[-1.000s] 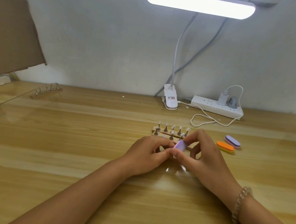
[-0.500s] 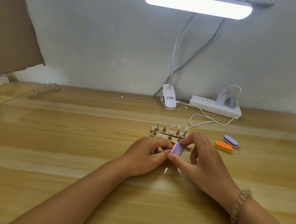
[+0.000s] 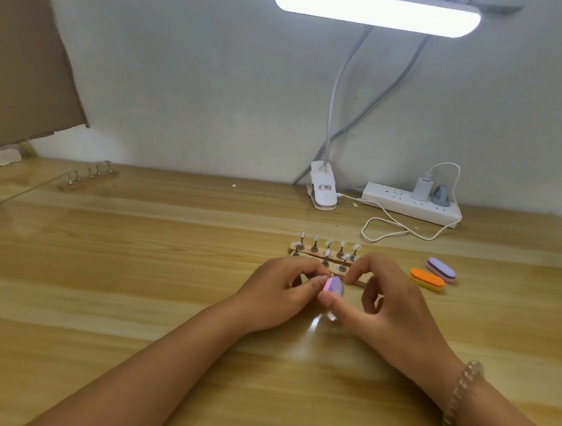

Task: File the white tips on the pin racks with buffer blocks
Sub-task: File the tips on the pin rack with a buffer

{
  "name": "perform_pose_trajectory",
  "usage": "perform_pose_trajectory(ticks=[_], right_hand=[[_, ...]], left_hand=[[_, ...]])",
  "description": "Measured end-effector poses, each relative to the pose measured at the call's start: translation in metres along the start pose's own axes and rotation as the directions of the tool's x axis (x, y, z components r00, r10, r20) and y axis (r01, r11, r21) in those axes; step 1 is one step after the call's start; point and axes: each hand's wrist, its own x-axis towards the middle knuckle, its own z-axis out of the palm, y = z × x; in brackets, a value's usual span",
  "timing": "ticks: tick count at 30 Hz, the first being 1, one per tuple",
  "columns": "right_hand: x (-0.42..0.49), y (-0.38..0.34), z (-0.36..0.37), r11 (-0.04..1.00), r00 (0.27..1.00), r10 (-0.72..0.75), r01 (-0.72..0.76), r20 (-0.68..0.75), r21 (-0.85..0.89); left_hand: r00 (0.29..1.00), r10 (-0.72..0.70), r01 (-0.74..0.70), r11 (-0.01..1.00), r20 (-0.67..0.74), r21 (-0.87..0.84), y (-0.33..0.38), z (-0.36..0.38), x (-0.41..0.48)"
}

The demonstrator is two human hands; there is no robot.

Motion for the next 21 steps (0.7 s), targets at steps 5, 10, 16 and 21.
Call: perform_pose_trajectory(ticks=[5,10,16,21], right_hand=[[-0.003,-0.001,0.005,0.993,0.993,-0.016,0.03,0.118,-0.114],[-0.004,0.001,0.007,0.968,0.993,0.042,-0.013,0.114,-0.249],[-0.006,0.004,0.005,0.966,0.99,0.022,0.015,0.137,-0.259],[-0.007,0.003,0.005,0.977,0.994,0.032,-0.009,0.108,-0.214]], left_hand=[[1.0,-0.021,0.02,0.998,0.016,0.052,0.0,0.002,0.001],[1.0,0.005,-0.005,1.0,0.006,0.005,0.003,0.001,-0.001],[1.0,-0.009,0.009,0.999,-0.01,-0.042,0.002,0.0,0.001],[1.0,-0.01,0.01,0.999,0.004,-0.048,0.004,0.0,0.0]])
